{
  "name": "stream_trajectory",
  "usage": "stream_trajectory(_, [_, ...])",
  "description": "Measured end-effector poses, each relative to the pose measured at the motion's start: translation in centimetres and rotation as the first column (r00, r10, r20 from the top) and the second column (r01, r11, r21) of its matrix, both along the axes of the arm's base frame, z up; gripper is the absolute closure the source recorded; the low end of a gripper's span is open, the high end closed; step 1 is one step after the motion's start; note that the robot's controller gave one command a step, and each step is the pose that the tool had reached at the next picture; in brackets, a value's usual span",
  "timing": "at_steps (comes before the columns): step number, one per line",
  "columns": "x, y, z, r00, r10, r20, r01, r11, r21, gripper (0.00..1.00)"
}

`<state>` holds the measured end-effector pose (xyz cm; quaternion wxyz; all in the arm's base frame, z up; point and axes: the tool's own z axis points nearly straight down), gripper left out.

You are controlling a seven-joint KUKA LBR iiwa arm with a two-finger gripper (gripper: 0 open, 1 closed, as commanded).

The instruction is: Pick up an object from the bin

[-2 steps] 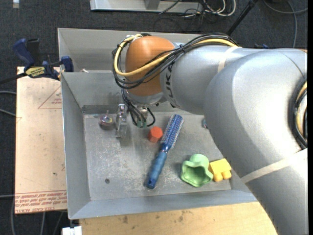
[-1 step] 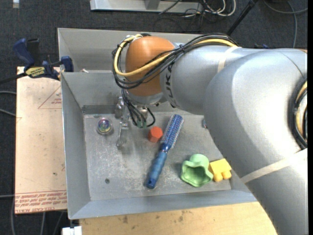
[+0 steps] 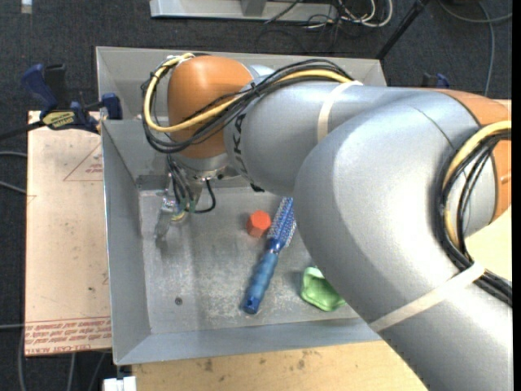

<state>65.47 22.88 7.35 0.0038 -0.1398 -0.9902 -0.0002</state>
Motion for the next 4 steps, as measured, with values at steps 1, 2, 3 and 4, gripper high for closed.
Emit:
stream_trajectory(1, [0.2,-0.2,0.1,1.000,-0.002,0.008,0.002,1.000,0.000,1.00])
stream_trajectory(2, [0.4,-0.7,14.1,0.999,0.030,0.020,-0.030,1.000,0.002,1.00])
stream_trajectory(3, [0.2,-0.7,13.5,0.999,0.030,0.011,-0.030,1.000,-0.001,0.00])
stream_trajectory(4, [-3.2,-5.8,-0.8,0.974,-0.226,0.001,0.226,0.974,-0.004,0.00])
